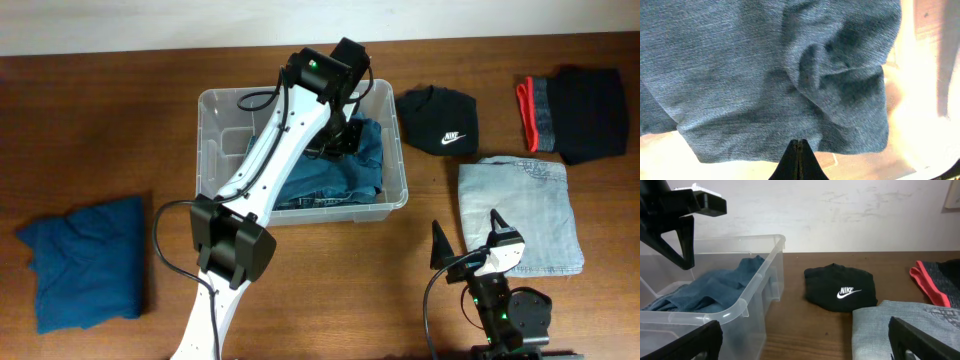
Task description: Pack container
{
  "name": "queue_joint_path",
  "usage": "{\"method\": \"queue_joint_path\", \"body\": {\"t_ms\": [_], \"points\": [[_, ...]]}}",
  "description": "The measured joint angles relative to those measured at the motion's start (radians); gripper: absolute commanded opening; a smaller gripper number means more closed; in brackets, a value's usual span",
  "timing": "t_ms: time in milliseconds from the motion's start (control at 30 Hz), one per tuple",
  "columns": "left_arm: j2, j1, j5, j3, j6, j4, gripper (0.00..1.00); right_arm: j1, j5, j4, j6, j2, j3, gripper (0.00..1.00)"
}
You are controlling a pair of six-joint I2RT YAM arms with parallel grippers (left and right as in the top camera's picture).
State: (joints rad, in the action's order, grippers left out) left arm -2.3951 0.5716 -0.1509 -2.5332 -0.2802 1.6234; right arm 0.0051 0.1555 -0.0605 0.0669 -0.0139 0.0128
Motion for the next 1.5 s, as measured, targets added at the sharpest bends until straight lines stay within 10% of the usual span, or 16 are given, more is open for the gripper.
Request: {"method": "queue_joint_path", "body": {"t_ms": [733, 1500], "points": [[0.015, 0.082, -0.051, 0.358, 0.012, -0.252, 0.01, 0.000, 0.000, 0.000, 0.000, 0.000, 0.000, 0.98], [0.187, 0.036, 0.075, 0.179, 0.026, -0.324, 0.09, 0.000, 0.000, 0.000, 0.000, 0.000, 0.000, 0.98]]}}
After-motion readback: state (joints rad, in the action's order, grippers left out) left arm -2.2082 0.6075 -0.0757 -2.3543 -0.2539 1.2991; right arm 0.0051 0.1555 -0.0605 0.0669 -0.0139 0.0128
